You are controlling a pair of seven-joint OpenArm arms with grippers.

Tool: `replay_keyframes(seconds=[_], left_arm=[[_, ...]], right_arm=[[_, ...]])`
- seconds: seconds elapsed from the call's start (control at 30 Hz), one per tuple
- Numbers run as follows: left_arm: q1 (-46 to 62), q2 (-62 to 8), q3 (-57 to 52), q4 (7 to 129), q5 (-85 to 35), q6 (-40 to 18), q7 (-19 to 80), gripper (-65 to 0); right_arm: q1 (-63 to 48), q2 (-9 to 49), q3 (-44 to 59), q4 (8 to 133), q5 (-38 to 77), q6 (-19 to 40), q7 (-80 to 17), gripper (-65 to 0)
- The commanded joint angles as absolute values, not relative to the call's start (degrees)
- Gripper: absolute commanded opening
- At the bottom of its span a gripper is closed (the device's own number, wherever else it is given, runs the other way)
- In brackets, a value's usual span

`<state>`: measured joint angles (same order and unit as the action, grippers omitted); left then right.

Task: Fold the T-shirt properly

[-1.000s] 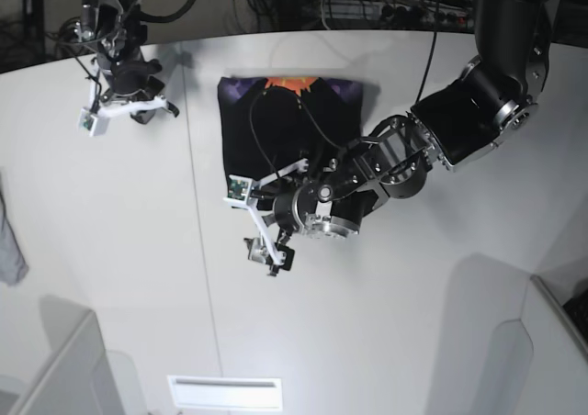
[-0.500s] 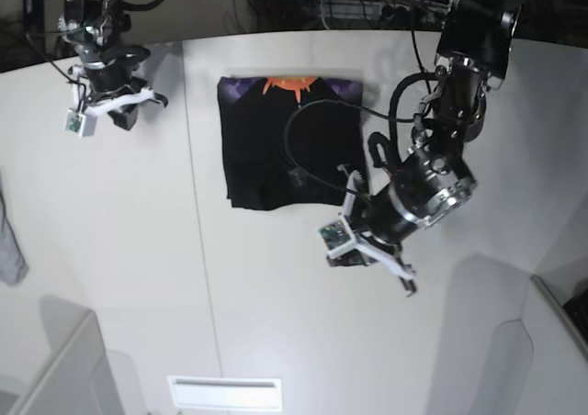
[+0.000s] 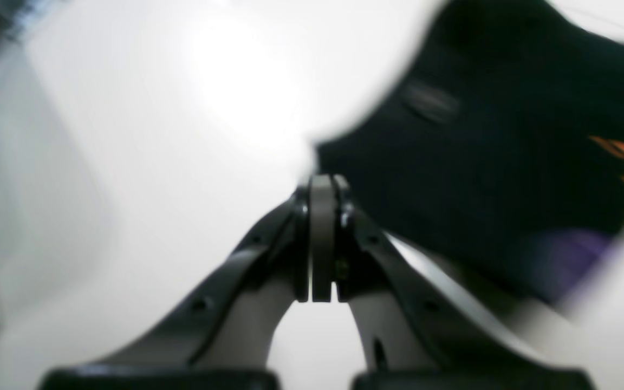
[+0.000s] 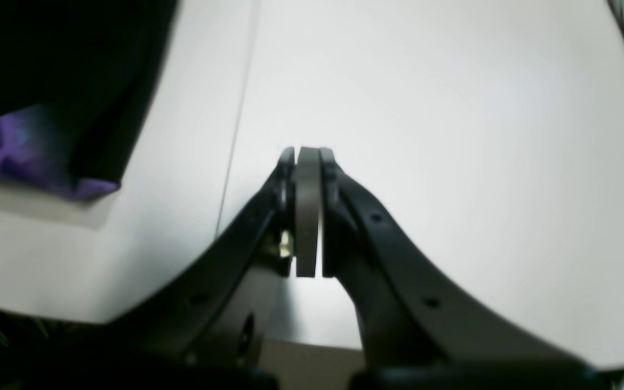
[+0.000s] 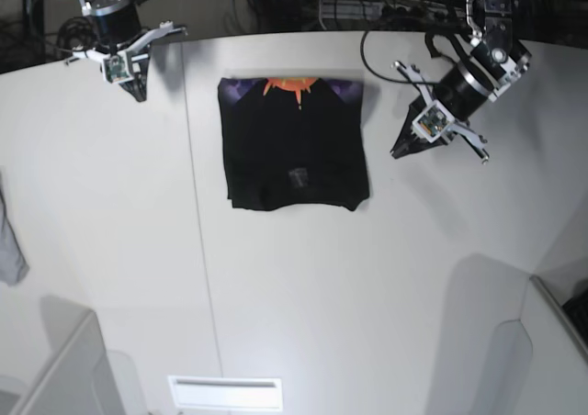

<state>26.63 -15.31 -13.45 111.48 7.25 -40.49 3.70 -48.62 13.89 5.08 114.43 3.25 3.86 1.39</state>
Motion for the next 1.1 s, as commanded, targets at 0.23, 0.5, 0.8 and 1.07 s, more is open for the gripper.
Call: replay_keyframes(seconds=[0.23, 0.5, 0.8, 1.07], left_arm=[[39.7, -14.8, -20.4, 112.0, -3.7, -40.0, -4.5, -65.0], [51.7, -14.6, -21.1, 105.7, -4.4, -40.0, -17.2, -65.0], [60.1, -12.7, -20.4, 90.4, -4.3, -39.2, -33.9, -65.0], [61.5, -13.1, -19.4, 72.7, -3.7, -39.3, -45.6, -65.0]], right_arm=[[-56.0, 14.5, 7.0, 115.4, 2.9, 6.8, 10.3, -65.0], [-61.4, 14.5, 17.5, 114.9, 2.9, 17.2, 11.0, -65.0], [-67.8, 21.7, 21.5, 114.2, 2.9, 22.2, -3.5, -65.0], [-74.9, 21.3, 16.5, 114.1, 2.9, 22.2, -12.1, -65.0]])
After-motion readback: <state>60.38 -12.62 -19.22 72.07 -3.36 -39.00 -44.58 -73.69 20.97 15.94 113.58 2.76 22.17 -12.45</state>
